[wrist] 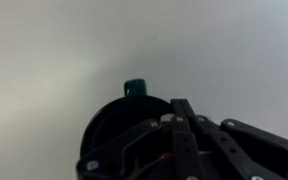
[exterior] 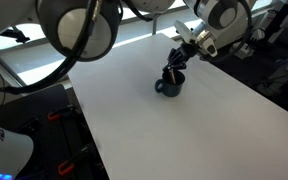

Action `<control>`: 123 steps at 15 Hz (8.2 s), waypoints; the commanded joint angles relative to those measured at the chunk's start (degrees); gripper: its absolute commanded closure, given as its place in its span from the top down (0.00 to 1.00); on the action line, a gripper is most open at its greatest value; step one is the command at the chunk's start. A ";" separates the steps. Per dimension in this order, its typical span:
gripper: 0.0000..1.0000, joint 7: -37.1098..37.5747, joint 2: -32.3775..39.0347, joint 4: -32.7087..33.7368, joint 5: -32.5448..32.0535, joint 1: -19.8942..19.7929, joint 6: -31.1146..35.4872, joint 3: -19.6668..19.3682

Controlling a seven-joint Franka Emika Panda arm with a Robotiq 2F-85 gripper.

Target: Remove the marker from the cup

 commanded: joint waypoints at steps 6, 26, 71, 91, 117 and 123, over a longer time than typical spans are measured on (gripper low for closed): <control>0.00 -2.14 -1.60 2.42 -11.12 4.94 -2.39 -3.58; 0.90 -8.80 0.16 3.84 -30.86 14.02 5.52 -9.35; 1.00 -1.00 0.05 3.64 -26.67 16.13 14.06 -4.16; 1.00 11.54 -8.52 2.15 -29.51 21.83 13.97 -3.96; 1.00 15.81 -14.44 -21.39 -19.53 11.80 32.56 1.29; 1.00 15.36 -20.22 -35.39 -19.94 10.99 38.94 1.20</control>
